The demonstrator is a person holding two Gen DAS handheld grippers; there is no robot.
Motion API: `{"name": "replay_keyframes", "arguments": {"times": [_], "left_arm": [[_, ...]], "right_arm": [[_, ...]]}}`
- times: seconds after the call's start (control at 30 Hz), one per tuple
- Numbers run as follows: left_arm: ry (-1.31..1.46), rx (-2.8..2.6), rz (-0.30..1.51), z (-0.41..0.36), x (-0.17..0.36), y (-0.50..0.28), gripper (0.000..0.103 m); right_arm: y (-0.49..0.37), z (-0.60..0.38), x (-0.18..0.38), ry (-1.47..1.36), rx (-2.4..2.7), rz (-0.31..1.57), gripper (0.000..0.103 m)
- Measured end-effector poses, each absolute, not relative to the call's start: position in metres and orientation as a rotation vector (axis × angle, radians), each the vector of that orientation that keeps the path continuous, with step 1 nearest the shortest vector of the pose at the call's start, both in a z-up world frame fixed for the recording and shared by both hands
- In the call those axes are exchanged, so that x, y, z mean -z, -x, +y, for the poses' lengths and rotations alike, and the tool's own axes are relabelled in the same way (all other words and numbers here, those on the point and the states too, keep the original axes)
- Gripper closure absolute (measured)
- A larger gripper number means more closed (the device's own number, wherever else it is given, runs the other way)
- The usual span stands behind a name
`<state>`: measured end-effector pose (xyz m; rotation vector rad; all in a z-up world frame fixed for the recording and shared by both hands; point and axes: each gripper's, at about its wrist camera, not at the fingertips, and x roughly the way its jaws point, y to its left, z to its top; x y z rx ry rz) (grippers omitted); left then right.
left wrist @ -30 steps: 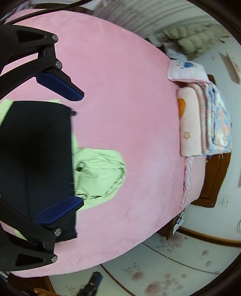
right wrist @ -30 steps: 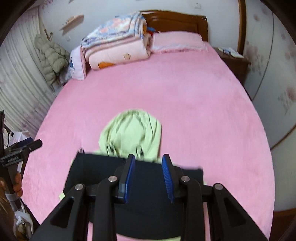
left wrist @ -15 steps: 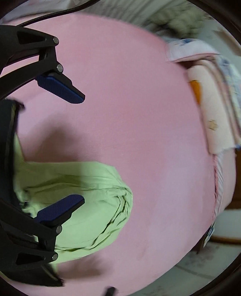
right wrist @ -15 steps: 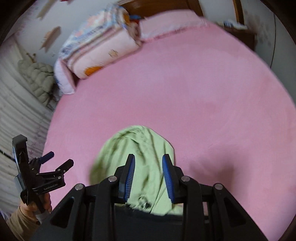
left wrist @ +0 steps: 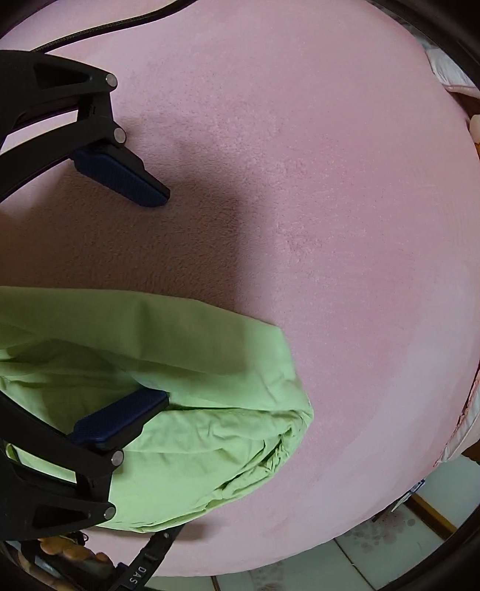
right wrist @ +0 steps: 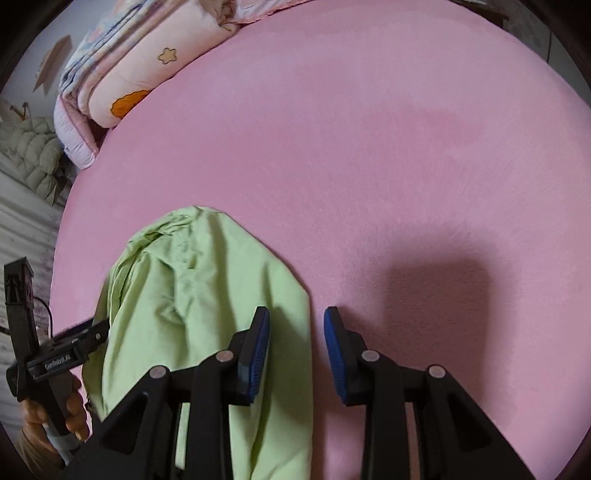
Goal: Fold large clothes
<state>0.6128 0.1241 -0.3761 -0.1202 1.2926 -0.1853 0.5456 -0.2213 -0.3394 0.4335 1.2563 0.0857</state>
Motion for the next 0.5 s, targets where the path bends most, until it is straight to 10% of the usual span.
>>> {"name": "replay_keyframes", "arguments": {"times": [0.13,0.17,0.5], "left_arm": [[0.139,0.278,1.268,0.121,0.370,-0.608,0.096],[0.128,0.270,1.263,0.119,0.367,-0.606,0.096],[0.133,0.275,0.922,0.135,0.268,-0.523,0.098]], "right_arm": [[-0.543,-0.217,0.348,-0.448,-0.154,1.231,0.080],[-0.542,-0.211,0.345,-0.397,-0.162,1.228,0.101],[-0.479,-0.203,0.234,-0.296,-0.226,0.868,0.102]]}}
